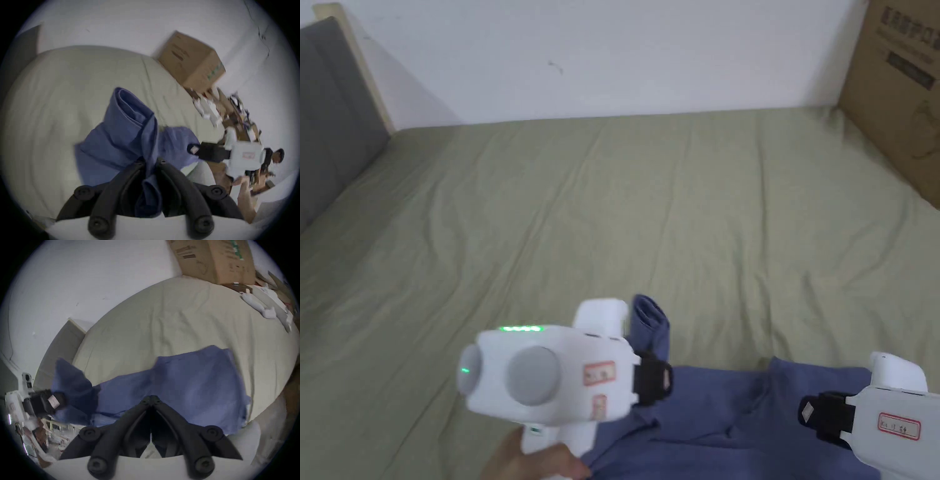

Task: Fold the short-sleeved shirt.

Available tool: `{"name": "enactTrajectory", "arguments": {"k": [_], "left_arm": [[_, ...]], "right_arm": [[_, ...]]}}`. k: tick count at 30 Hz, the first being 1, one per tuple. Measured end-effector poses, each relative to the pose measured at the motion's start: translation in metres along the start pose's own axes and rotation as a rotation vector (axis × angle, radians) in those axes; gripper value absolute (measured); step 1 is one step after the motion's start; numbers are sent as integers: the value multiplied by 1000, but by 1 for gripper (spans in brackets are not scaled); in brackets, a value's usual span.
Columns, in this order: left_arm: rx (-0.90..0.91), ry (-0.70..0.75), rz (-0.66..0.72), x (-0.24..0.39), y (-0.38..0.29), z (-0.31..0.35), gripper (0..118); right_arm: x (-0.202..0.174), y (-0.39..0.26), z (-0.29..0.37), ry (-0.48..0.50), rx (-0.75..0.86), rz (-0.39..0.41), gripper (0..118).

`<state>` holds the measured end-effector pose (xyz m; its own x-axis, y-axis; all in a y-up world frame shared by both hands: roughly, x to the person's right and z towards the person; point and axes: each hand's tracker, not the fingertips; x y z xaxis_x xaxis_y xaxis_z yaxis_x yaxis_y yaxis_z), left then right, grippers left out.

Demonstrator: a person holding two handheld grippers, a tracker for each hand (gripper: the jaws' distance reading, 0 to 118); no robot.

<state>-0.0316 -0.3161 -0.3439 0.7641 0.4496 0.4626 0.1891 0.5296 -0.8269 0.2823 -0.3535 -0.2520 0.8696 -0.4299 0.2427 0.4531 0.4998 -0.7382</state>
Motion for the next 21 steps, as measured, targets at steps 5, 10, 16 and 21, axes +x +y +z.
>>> {"name": "enactTrajectory", "arguments": {"k": [5,10,16,21], "left_arm": [[-113,5,28,6,-23,-66,109],[-32,-50,263,-25,-14,-42,100],[-9,86,274,-50,-18,-35,1],[-111,-98,367,-41,-35,-75,1]], "right_arm": [[44,-4,22,-44,32,-117,0],[67,-4,50,-61,106,-192,0],[59,-3,54,-154,133,-80,0],[56,-4,48,-131,114,-96,0]]}}
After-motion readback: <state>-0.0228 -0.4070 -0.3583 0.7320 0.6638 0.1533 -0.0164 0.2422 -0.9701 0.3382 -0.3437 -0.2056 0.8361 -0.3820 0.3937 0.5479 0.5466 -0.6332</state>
